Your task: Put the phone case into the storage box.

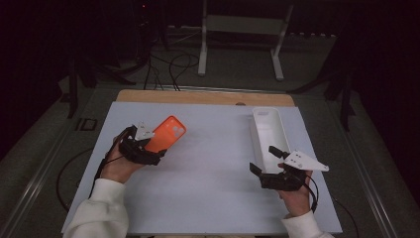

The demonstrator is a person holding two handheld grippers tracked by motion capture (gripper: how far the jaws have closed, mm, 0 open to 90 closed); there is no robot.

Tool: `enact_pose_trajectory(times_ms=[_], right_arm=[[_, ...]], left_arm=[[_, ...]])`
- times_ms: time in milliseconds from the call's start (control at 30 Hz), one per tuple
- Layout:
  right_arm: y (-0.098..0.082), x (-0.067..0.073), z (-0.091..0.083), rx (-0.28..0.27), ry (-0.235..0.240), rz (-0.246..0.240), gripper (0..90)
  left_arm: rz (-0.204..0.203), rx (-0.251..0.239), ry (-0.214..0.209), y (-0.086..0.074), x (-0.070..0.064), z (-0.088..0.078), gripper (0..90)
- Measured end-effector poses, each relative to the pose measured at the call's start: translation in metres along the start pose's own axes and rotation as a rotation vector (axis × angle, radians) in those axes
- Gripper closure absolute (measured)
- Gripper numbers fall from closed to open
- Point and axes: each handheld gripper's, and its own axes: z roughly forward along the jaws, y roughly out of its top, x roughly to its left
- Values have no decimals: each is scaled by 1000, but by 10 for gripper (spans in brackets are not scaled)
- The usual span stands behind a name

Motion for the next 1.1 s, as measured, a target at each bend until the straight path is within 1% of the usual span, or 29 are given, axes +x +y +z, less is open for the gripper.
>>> enact_pose_trajectory(times_ms=[67,233,267,433,633,667,733,767,800,900,967,1100], right_arm=[[1,1,2,3,4,-1,83],[3,2,7,11,9,1,83],[3,2,8,11,11,0,83],[5,3,11,14,16,9,83],[10,4,16,15,24,7,83],[11,4,16,15,25,5,83],[12,5,17,15,27,7,83],[12,5,17,14,28,5,83],[14,6,19,14,33,9,83],[17,6,21,13,39,11,83],[19,7,23,12,45,18,83],[22,9,26,11,55,27,83]], left_arm=[[10,-5,3,1,-4,1,169],[20,-21,4,5,-11,2,169],[30,-20,10,6,-12,2,169],[34,-42,3,12,-19,2,169],[62,-54,4,20,-27,0,169],[63,-62,5,21,-29,0,169],[68,-65,1,23,-30,-1,169],[71,-73,1,26,-33,-1,169],[82,-72,1,28,-34,-1,169],[90,-87,-2,34,-39,-2,169],[95,-96,-12,38,-43,-1,169],[105,-109,-17,42,-49,1,169]])
